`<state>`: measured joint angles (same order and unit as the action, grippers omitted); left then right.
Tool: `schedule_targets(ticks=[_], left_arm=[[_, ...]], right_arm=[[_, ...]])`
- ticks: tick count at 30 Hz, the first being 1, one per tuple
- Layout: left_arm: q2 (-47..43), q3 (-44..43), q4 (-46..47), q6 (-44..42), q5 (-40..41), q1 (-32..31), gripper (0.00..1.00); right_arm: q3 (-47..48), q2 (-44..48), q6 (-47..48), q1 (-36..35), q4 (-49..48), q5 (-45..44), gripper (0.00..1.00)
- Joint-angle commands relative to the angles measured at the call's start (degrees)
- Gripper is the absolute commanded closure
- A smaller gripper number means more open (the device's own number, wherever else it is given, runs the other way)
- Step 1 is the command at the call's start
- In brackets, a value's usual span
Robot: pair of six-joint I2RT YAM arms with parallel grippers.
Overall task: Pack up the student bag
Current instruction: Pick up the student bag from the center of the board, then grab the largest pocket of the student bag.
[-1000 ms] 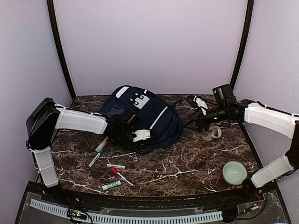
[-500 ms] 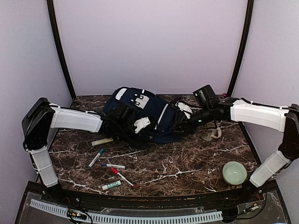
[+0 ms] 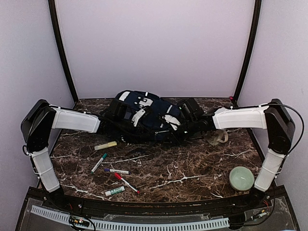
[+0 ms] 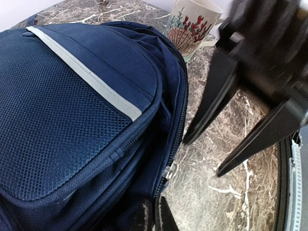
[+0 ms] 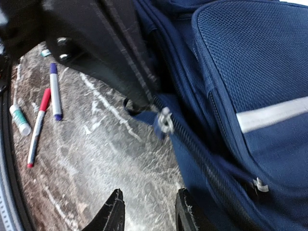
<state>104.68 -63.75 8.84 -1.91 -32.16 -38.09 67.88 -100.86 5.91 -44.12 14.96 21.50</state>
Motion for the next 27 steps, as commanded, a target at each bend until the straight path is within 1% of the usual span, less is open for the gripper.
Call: schedule_targets(ticks=[1, 4, 6, 8, 14, 17, 20, 25, 27], left_arm=[[-3.05, -1.48, 9.58, 4.36, -8.71, -0.13, 1.0], [-2.83, -1.73, 9.88, 5.31, -9.72, 0.01, 1.0], [-2.82, -1.78, 10.58, 6.23, -9.85, 0.18, 1.0], [-2.74, -1.65, 11.3, 7.03, -12.18, 0.4, 1.0], [-2.09, -1.9, 11.83, 8.13, -13.72, 0.47, 1.0], [-1.6, -2.14, 12.4, 9.07, -15.3, 0.47, 1.0], [-1.35, -2.1, 12.7, 9.63, -16.14, 0.48, 1.0], [-0.59, -2.17, 14.68, 11.98, -19.57, 0.47, 1.0], [-0.18, -2.38, 14.95, 12.63, -20.72, 0.47, 1.0]], right_arm=[[2.36, -3.5, -2.12, -1.8, -5.16, -2.59, 0.64], [2.11, -4.07, -2.75, -2.42, -8.37, -5.0, 0.64], [1.31, -3.96, -3.11, -2.48, -11.46, -7.39, 0.62], [1.31, -4.35, -3.52, -2.53, -13.44, -9.26, 0.58], [3.35, -5.29, -4.85, -3.18, -14.56, -11.64, 0.54], [4.64, -5.8, -5.0, -3.95, -14.37, -14.64, 0.52], [5.77, -6.2, -5.95, -4.1, -14.17, -18.94, 0.51], [7.29, -6.55, -5.54, -4.01, -15.41, -21.65, 0.53], [8.6, -7.17, -4.86, -4.07, -15.44, -21.86, 0.59]])
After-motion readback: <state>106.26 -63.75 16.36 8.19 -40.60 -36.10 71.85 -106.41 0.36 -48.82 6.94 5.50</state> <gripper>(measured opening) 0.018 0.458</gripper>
